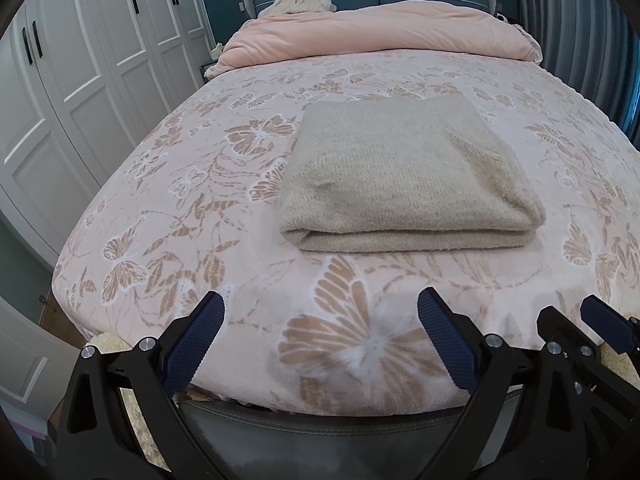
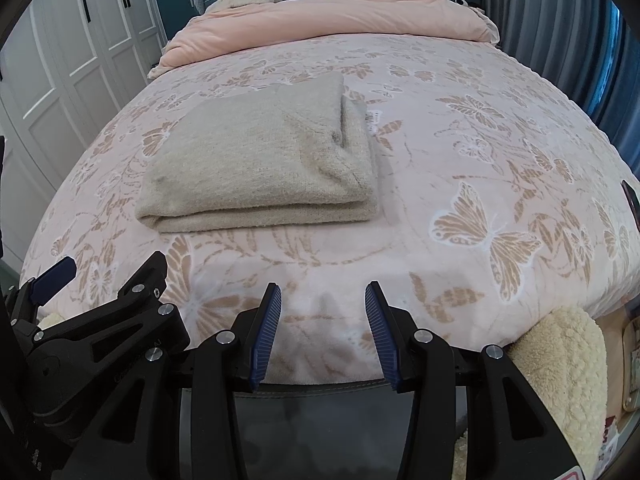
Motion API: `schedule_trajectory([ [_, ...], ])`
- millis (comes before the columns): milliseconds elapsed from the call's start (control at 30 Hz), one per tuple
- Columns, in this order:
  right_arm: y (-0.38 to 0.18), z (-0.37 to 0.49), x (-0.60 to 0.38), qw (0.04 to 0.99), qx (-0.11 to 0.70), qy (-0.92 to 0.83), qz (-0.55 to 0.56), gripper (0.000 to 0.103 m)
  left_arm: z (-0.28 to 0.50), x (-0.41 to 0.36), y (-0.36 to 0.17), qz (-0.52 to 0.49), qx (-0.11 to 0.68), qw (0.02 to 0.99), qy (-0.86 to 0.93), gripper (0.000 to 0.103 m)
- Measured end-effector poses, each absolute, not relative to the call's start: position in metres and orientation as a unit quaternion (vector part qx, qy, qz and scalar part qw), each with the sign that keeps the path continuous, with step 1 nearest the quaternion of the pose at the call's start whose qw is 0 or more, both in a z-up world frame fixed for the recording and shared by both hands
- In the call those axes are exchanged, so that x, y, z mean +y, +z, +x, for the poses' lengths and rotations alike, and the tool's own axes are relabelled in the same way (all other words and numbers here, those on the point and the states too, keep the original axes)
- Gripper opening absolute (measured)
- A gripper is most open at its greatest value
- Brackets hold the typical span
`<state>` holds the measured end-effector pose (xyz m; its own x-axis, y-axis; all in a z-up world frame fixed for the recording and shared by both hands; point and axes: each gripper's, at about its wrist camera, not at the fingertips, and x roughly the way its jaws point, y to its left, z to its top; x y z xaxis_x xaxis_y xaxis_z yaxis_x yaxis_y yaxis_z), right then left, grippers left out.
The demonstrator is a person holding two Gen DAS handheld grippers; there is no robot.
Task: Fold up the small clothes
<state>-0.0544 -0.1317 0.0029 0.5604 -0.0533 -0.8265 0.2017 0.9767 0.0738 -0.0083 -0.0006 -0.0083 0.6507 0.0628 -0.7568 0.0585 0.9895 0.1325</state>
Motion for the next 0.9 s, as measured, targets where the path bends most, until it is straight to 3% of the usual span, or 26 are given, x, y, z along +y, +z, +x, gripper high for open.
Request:
schedule_trajectory([
  [900,-0.0023,-0.0514,-0.1332,0.877,0.468,-0.073,0.082,0.045,-0.0074,0.0022,-0.0121,0.072,0.425,0.902,0.004,0.095],
])
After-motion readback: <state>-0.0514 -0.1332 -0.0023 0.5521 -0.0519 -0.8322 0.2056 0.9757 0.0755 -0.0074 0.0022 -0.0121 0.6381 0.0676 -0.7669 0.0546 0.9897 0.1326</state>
